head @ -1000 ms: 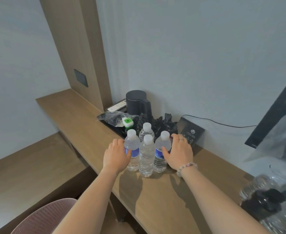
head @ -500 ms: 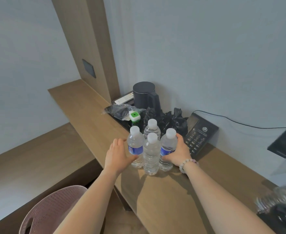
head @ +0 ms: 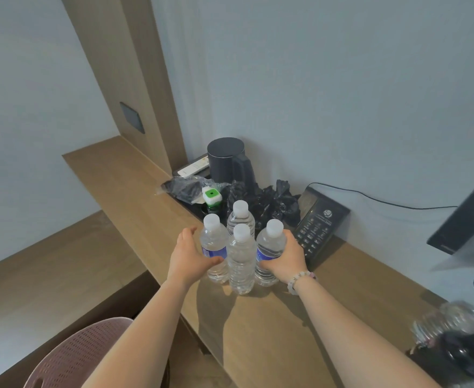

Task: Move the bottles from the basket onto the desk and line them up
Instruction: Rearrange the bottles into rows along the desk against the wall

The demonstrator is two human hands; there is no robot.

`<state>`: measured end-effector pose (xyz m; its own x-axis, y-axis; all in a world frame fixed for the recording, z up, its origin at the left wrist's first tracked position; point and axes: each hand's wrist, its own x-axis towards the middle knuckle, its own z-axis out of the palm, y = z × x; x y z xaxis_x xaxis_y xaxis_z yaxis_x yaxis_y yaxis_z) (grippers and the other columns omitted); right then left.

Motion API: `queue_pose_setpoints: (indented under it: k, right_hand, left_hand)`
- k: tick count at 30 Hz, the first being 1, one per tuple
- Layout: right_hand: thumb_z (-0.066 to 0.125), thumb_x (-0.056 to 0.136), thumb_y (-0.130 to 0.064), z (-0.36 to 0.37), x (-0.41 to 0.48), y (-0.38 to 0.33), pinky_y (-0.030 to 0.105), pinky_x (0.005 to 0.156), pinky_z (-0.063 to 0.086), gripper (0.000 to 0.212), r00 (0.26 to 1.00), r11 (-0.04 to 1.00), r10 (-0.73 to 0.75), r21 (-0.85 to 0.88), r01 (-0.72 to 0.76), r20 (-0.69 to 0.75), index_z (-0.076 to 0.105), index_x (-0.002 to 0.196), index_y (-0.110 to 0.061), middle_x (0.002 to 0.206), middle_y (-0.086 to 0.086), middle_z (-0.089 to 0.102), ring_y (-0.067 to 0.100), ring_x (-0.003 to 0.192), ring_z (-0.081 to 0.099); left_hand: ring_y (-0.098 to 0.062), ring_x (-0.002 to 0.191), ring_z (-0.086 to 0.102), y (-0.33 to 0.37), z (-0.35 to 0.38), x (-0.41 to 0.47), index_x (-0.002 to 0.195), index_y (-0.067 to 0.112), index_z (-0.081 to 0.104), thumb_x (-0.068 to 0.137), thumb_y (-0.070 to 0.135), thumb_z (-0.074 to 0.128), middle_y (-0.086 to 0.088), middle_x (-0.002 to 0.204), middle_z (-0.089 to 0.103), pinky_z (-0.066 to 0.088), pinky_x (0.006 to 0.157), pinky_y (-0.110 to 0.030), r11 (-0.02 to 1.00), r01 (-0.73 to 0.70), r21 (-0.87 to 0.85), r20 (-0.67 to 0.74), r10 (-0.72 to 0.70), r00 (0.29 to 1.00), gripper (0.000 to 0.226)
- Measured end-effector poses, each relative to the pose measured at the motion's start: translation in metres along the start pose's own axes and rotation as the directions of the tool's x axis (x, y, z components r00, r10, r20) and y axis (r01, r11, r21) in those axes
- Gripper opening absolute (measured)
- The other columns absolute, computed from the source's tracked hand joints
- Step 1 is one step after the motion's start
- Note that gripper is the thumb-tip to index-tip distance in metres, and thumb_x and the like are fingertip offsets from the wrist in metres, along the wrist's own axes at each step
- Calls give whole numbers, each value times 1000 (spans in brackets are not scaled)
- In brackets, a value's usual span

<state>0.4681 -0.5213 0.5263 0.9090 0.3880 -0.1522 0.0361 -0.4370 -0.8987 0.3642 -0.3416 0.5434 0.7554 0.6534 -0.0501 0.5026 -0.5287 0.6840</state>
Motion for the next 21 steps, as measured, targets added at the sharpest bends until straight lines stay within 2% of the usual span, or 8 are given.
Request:
queue_pose_setpoints:
  k: [6, 10, 17, 21]
  right_hand:
    - [83, 62, -3, -1, -15, 7, 24, 81, 41, 64, 996, 999, 8, 42, -4, -92, 48, 113, -20, 99, -7, 55, 13, 94, 54]
    - [83, 62, -4, -5, -23, 7, 23, 82, 41, 65, 993, 999, 25, 33, -21, -112, 47, 114, -20, 98, -7, 54, 13, 94, 53]
    - [83, 60, -5, -8, -31, 14, 23, 82, 43, 64, 990, 999, 42, 4, -42, -135, 45, 107, -27, 95, -13, 53, 11, 93, 53]
    - [84, 61, -6, -7, -33, 14, 23, 83, 44, 65, 987, 999, 46, -7, -48, -152, 44, 108, -26, 98, -9, 54, 12, 95, 55]
  left_hand:
    - [-20, 127, 43, 3, -6, 7, 140, 17, 29, 59, 21, 88, 2, 140, 43, 38, 96, -31, 995, -51, -85, 118, 60, 991, 100]
    - [-20, 113, 51, 5, -6, 12, 134, 22, 38, 58, 15, 87, 5, 120, 54, 40, 86, -28, 988, -80, -136, 170, 103, 980, 91]
    - [-21, 101, 51, 4, 1, 18, 123, 19, 41, 63, 10, 82, 2, 108, 53, 40, 78, -29, 977, -26, -212, 184, 66, 981, 73]
    - [-22, 99, 52, 4, 1, 17, 118, 20, 43, 65, 13, 80, 2, 105, 54, 39, 76, -30, 977, -41, -207, 161, 75, 984, 66]
